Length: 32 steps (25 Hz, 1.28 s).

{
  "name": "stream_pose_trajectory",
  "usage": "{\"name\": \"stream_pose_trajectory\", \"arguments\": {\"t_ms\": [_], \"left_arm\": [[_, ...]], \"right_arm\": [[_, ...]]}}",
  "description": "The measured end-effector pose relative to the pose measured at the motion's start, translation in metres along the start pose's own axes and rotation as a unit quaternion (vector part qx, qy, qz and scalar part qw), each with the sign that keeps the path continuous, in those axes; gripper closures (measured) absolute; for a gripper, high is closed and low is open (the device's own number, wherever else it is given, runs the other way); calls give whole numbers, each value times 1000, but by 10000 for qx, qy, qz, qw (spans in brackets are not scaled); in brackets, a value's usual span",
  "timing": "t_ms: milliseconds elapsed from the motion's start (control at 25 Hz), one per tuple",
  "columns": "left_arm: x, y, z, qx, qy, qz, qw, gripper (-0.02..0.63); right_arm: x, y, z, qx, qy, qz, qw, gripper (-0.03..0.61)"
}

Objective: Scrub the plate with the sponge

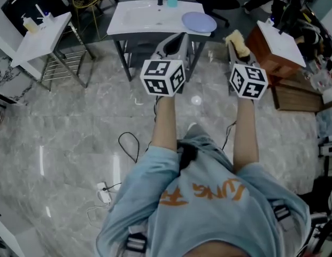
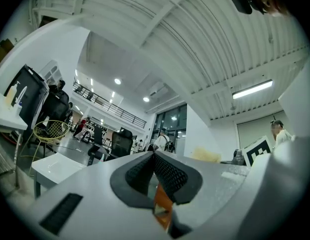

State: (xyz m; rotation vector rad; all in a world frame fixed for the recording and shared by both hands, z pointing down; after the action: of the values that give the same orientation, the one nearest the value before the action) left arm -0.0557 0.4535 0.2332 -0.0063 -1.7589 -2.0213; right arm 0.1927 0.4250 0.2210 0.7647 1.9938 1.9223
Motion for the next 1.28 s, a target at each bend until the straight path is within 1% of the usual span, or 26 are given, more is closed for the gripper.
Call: {"name": "stream_pose_trajectory", "arguments": {"t_ms": [40, 160, 200, 320, 480, 640, 800, 880, 1000, 1120, 1160, 1280], "left_arm": [[4, 0, -3, -26, -4, 61, 10000, 612], [15, 6, -15, -108, 24, 425, 9990, 612], [19, 8, -21, -105, 33, 477, 9988, 612], [32, 9, -42, -77, -30, 369, 9993, 612], [60, 13, -62, -145, -370, 293, 9988, 612], [81, 35, -108, 168, -562, 348, 9977, 612], [95, 65, -171, 501, -659, 460, 9955, 612], [103, 82, -203, 577, -864, 461, 9935, 612], [116, 113, -253, 734, -1276, 403, 9883, 612], [130, 144, -306, 1067, -1413, 580, 9825, 612], [132, 150, -320, 1160, -1443, 565, 9811, 612], [132, 158, -358, 1489, -1372, 306, 9788, 612]], "right_arm": [[-3, 0, -3, -6, 5, -19, 10000, 546], [-16, 1, -18, -80, -80, -208, 9997, 546], [-21, 3, -26, -92, -96, -211, 9997, 546], [-32, 7, -53, -85, -31, 64, 9999, 546], [-44, 18, -99, -247, -244, -36, 9994, 548], [-74, 34, -148, -92, -368, -94, 9992, 548], [-121, 55, -200, 142, -322, -301, 9989, 548], [-146, 65, -229, 258, -354, -341, 9985, 546], [-183, 85, -272, 478, -423, -392, 9972, 546], [-226, 109, -316, 688, -448, -556, 9951, 546], [-240, 115, -329, 717, -421, -666, 9943, 546], [-271, 121, -359, 642, -405, -918, 9929, 546]]}}
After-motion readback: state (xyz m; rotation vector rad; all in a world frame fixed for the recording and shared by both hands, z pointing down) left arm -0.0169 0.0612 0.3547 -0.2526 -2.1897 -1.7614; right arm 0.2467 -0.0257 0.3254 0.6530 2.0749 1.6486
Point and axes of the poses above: the fingertips, and each gripper's own axes: z backward along the fingers, x to its left, y out of its underside, the point moved 10 cm from there along z, backward along the fingers, and after that the axes turned 10 degrees about -y, right-handed, at the moved point
